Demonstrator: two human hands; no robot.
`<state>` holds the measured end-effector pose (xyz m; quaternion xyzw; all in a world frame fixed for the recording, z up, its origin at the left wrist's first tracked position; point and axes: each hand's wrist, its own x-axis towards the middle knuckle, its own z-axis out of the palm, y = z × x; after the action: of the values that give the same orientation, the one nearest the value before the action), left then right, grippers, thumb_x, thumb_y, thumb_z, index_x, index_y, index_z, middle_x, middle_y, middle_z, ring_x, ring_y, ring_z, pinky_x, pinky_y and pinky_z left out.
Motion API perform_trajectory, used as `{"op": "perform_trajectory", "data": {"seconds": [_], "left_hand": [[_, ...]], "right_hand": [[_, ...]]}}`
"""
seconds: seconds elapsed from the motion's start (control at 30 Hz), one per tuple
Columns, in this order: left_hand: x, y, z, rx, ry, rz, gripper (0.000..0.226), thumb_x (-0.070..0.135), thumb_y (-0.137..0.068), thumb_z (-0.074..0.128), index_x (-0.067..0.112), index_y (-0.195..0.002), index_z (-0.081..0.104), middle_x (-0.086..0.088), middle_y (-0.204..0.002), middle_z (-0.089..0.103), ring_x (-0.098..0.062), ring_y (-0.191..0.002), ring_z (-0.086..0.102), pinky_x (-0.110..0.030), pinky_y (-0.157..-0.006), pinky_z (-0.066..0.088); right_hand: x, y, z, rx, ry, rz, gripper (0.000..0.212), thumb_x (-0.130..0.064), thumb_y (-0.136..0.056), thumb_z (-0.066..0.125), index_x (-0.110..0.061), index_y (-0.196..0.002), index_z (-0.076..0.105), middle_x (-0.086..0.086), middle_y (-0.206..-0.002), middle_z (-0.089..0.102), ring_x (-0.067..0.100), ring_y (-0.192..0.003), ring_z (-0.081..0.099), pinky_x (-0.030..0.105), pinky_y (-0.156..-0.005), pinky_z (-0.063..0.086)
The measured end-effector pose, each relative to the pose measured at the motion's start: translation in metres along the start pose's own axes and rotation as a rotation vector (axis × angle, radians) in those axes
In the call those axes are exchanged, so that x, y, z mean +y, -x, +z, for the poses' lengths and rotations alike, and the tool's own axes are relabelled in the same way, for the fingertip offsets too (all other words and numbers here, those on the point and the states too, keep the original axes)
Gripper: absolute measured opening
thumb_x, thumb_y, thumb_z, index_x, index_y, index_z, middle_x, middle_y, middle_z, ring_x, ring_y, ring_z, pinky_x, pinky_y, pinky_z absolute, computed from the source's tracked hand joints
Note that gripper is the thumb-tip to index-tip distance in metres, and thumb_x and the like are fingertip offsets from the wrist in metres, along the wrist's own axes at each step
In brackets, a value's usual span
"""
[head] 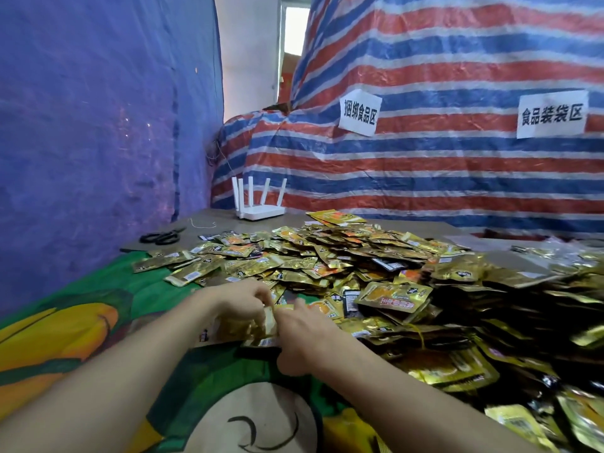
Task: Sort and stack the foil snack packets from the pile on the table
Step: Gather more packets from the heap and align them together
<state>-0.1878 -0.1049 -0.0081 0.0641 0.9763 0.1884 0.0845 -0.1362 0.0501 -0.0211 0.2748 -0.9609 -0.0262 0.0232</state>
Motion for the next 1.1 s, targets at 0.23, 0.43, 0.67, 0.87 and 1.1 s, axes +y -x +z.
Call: {"op": "perform_trajectory", "data": {"seconds": [0.23,0.43,0.67,0.87,1.1], "left_hand": [[0.017,0.001,0.004,0.098,0.015,-0.088,0.043,0.002,-0.086,0.069,0.008,-0.127,0.058,-0.009,-0.119,0.060,-0.019,-0.097,0.056,-0.026,-0.073,0.049],[0.018,0.025,-0.013,0.479,0.235,-0.220,0.022,0.009,-0.089,0.066,0.011,-0.110,0.072,-0.007,-0.094,0.068,-0.019,-0.076,0.057,-0.024,-0.052,0.040],[0.001,0.058,-0.018,1.103,0.855,-0.390,0.028,0.012,-0.098,0.057,0.003,-0.124,0.059,-0.015,-0.112,0.064,-0.027,-0.085,0.054,-0.034,-0.072,0.039],[0.010,0.068,0.009,1.010,1.502,-0.337,0.007,0.008,-0.098,0.057,0.009,-0.092,0.062,-0.014,-0.086,0.056,-0.024,-0.073,0.052,-0.033,-0.067,0.043],[0.040,0.079,0.047,0.398,1.895,0.019,0.026,0.019,-0.104,0.044,0.016,-0.117,0.067,-0.016,-0.107,0.070,-0.026,-0.080,0.064,-0.039,-0.071,0.051]], "right_hand": [[-0.004,0.012,0.000,0.075,0.004,-0.010,0.039,-0.007,-0.094,0.059,-0.001,-0.131,0.046,0.022,-0.126,0.052,0.040,-0.119,0.050,0.041,-0.081,0.042],[-0.005,0.025,0.000,0.212,-0.024,0.013,0.025,0.006,-0.093,0.051,0.001,-0.116,0.057,0.021,-0.117,0.060,0.040,-0.110,0.056,0.041,-0.070,0.037],[0.009,0.043,-0.015,0.538,-0.601,0.145,0.020,-0.001,-0.095,0.047,-0.010,-0.113,0.046,0.012,-0.098,0.063,0.031,-0.087,0.061,0.038,-0.064,0.046],[0.025,0.062,-0.031,0.692,-1.162,0.250,0.026,-0.004,-0.099,0.052,-0.017,-0.121,0.046,0.001,-0.092,0.068,0.018,-0.080,0.069,0.039,-0.070,0.061],[0.025,0.079,-0.012,0.747,-1.485,0.287,0.028,-0.008,-0.104,0.049,-0.035,-0.110,0.049,0.005,-0.099,0.071,0.032,-0.083,0.070,0.056,-0.074,0.059]]}}
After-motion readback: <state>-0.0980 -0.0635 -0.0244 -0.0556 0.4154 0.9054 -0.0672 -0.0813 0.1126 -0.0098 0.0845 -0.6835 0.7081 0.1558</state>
